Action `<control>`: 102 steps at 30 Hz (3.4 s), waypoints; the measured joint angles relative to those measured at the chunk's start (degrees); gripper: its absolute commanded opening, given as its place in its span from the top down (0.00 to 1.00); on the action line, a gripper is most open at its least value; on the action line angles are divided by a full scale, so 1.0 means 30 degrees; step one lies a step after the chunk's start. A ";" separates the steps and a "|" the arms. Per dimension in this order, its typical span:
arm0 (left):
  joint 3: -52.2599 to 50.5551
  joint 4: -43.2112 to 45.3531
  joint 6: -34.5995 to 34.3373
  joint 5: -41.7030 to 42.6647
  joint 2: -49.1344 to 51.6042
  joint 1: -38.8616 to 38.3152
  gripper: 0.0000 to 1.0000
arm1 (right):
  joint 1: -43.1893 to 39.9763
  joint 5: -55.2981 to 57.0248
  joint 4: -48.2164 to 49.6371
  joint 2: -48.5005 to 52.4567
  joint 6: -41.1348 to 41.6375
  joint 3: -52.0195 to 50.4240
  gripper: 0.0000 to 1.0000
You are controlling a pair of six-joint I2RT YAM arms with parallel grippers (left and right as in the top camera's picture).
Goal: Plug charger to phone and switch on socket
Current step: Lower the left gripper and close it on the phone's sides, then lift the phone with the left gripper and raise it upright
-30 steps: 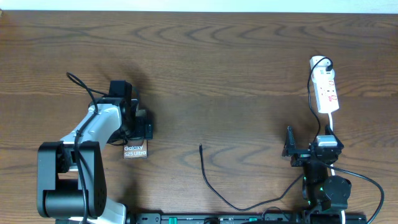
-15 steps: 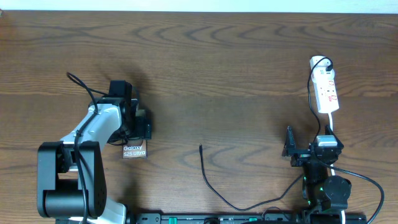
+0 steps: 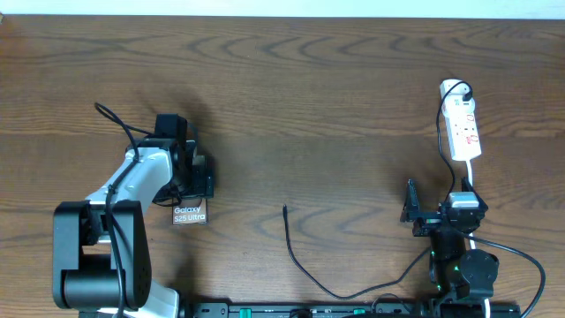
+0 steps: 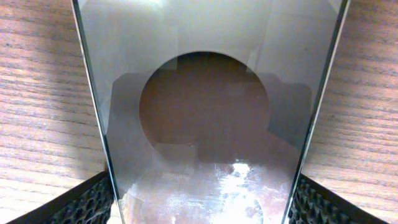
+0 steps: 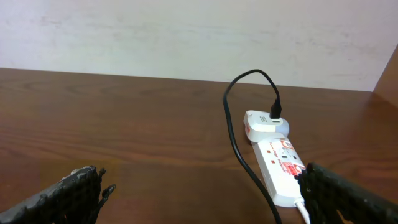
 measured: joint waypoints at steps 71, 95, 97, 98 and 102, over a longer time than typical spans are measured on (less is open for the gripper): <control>0.0000 0.0007 0.0000 -0.0007 -0.0044 0.0000 0.92 | 0.0000 0.0000 0.0000 0.0000 0.0000 0.0000 0.01; 0.3089 -0.2331 0.0000 -0.0007 0.0342 0.0000 0.93 | 0.0000 0.0000 -0.0007 0.0000 0.0000 0.0000 0.01; 0.3359 -0.2419 0.0000 -0.0007 0.0335 0.0000 0.93 | 0.0000 0.0000 0.0000 0.0000 0.0000 0.0000 0.01; 0.3461 -0.2477 0.0000 -0.0007 0.0328 0.0000 0.93 | 0.0000 0.0000 0.0000 0.0000 0.0000 0.0000 0.01; 0.3541 -0.2710 0.0000 -0.0007 0.0255 0.0000 0.93 | 0.0000 0.0000 0.0000 0.0000 0.0000 0.0000 0.01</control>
